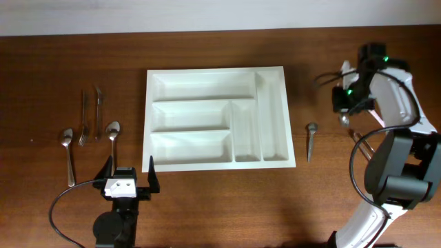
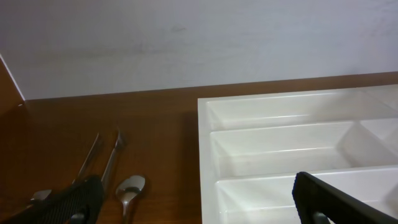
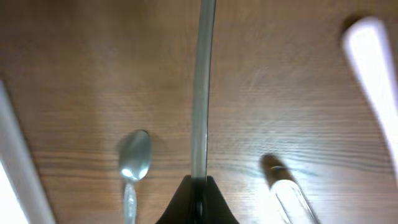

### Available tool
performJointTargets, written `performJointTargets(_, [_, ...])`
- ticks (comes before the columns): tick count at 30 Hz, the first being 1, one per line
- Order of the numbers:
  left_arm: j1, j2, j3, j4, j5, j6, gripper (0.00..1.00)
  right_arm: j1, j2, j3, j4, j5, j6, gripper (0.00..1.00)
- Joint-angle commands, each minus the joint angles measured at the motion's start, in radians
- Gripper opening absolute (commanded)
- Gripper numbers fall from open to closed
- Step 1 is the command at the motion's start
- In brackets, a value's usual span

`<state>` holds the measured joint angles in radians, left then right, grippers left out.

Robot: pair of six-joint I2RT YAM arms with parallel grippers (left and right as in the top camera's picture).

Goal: Pack container
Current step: 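Carry the spoon with the right gripper and lower it into the tray's right compartment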

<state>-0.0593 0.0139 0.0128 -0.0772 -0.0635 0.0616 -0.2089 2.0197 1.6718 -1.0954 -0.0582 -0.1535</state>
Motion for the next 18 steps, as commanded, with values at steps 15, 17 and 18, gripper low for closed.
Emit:
performJointTargets(15, [0.004,-0.008,-0.003,0.001,-0.011,0.015,0.99,0.343,-0.005,0.189,-0.121,-0.156,0.218,0.04])
performJointTargets(17, [0.004,-0.008,-0.003,0.001,-0.011,0.015,0.99,0.392,-0.005,0.189,-0.120,-0.156,0.241,0.04])
performJointTargets(18, [0.004,-0.008,-0.003,0.001,-0.011,0.015,0.99,0.413,-0.005,0.189,-0.120,-0.156,0.242,0.04])
